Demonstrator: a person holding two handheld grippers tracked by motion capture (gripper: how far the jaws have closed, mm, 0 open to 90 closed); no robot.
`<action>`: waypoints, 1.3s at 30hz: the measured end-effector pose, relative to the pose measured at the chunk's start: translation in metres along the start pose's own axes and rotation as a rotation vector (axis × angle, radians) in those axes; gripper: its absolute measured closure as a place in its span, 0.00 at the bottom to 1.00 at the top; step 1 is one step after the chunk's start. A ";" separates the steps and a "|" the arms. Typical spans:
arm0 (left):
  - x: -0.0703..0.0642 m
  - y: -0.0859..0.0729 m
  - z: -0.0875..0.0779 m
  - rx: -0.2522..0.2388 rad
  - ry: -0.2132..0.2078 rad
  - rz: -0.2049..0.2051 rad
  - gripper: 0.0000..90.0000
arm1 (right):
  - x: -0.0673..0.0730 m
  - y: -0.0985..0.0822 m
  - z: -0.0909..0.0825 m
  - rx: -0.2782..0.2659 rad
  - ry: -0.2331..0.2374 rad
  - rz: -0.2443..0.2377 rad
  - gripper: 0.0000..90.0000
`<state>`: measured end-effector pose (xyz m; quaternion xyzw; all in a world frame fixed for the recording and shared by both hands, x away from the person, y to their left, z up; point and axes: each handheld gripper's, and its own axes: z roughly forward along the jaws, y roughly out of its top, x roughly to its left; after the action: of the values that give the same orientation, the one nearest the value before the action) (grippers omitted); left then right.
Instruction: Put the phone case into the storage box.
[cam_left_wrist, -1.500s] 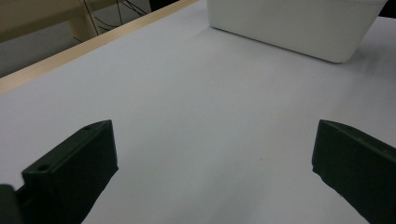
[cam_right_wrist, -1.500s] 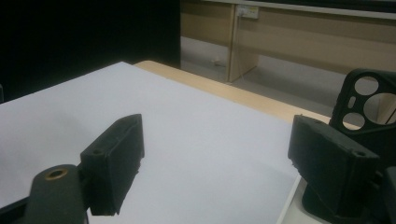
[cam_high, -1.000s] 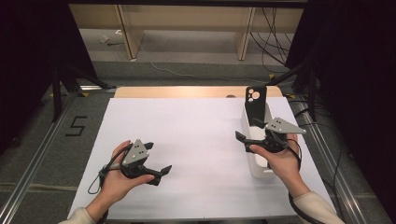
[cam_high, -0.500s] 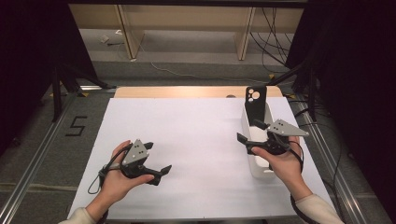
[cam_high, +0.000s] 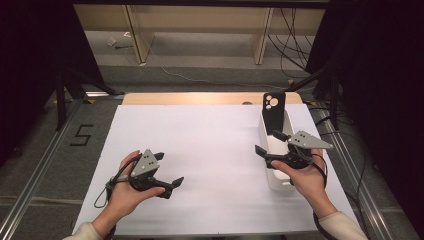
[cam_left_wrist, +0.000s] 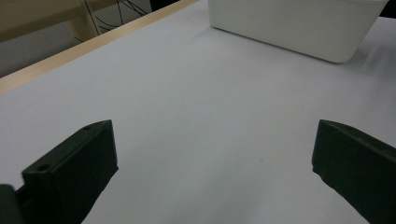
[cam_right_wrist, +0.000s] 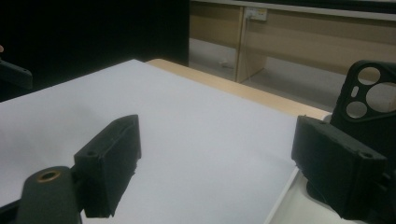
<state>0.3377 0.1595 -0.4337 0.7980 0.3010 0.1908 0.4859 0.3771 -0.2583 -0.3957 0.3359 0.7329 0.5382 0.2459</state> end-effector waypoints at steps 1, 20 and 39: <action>0.000 0.000 0.000 0.000 0.000 0.000 0.00 | 0.000 0.000 0.000 0.002 0.001 0.001 0.19; 0.000 0.000 0.000 0.001 0.000 0.000 0.00 | -0.001 -0.008 -0.010 0.000 -0.006 -0.007 0.19; 0.000 0.000 0.000 -0.001 -0.002 0.002 0.00 | 0.000 -0.012 -0.016 0.006 -0.010 -0.013 0.19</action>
<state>0.3377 0.1597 -0.4339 0.7983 0.2996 0.1907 0.4864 0.3627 -0.2705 -0.4023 0.3345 0.7353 0.5328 0.2521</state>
